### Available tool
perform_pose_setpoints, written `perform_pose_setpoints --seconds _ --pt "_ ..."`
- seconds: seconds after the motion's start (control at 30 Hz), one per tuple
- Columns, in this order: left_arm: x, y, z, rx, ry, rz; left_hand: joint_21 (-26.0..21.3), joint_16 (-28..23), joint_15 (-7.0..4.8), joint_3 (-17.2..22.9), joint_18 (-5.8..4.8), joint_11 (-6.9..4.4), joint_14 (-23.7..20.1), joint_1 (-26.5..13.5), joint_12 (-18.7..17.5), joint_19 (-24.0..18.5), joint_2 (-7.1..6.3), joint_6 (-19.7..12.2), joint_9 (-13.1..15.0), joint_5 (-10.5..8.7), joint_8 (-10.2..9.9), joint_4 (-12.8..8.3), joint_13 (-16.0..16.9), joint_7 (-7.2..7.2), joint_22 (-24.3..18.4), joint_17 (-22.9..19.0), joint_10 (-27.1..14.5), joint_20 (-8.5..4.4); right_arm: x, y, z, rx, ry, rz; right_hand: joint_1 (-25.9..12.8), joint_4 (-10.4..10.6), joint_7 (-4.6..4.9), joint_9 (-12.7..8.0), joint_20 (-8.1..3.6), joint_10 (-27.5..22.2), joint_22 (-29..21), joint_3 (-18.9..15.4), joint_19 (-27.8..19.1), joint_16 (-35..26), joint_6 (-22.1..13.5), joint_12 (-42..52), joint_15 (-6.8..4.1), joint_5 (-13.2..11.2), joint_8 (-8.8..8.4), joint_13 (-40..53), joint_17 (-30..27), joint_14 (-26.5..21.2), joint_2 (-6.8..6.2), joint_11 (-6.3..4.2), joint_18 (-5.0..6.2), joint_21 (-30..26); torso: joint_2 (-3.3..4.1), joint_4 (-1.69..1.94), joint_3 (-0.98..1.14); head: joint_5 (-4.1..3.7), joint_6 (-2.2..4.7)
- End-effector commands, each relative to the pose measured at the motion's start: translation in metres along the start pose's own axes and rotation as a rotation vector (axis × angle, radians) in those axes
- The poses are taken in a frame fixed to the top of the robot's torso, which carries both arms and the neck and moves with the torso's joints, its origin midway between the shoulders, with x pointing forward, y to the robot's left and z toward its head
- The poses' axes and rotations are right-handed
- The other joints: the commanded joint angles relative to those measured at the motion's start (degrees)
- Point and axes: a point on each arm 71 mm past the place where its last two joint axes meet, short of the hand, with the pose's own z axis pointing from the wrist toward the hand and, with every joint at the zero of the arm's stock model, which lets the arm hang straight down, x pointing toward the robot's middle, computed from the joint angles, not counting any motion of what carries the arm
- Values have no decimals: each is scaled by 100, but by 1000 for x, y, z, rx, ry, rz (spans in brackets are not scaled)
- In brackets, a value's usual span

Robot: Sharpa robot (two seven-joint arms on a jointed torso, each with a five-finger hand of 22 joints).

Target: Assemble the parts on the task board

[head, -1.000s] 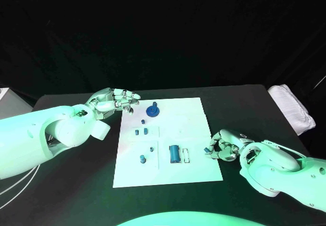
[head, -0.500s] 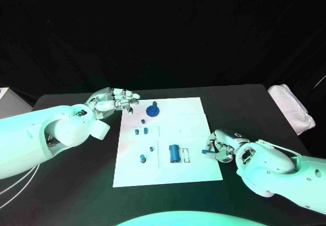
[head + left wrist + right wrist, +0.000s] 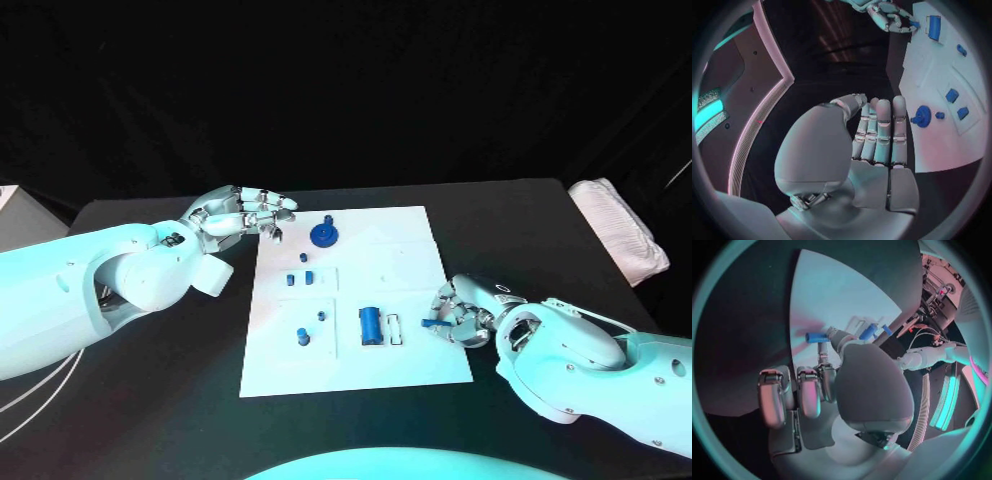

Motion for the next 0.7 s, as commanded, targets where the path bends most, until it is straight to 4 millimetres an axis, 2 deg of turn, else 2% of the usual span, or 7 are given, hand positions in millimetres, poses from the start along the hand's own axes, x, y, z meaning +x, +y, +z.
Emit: perform_pose_setpoints --seconds 0.03,0.33,0.5,0.7 --pt "3 -1 1 10 21 -1 -21 -28 31 -7 77 2 -19 -10 34 22 32 -26 8 11 17 11 -5 6 -7 6 -56 16 -4 5 -1 37 1 163 -105 -13 2 13 -44 157 1510 63 600 37 42 43 -39 -15 32 929 1510 589 0 -47 -39 12 3 11 -6 -18 -9" --pt "4 -1 1 9 22 -1 -21 -28 31 -7 77 2 -19 -10 34 22 32 -26 8 11 17 11 -5 6 -7 6 -56 16 1 13 2 103 50 347 -291 -38 -21 40 -58 175 1510 164 600 37 65 48 -57 -23 57 934 1510 589 11 -68 -39 12 3 2 -3 -11 -22" --pt "4 -1 0 9 23 -1 -21 -28 31 -7 77 2 -19 -10 34 22 32 -26 8 11 17 11 -5 6 -7 6 -56 16 8 18 4 118 83 398 -452 -37 -21 56 -63 184 1510 187 600 37 60 50 -59 -30 65 937 1510 589 -9 -68 -39 12 3 -7 1 -5 -38" --pt "5 -1 1 8 27 1 -21 -28 31 -7 77 2 -19 -10 34 22 32 -26 8 11 17 11 -5 6 -7 6 -56 16 19 24 9 139 120 434 -669 -16 -16 80 -63 194 1510 141 600 37 56 55 -55 -43 80 943 1510 589 -44 -63 -39 12 6 -1 5 -13 -35"
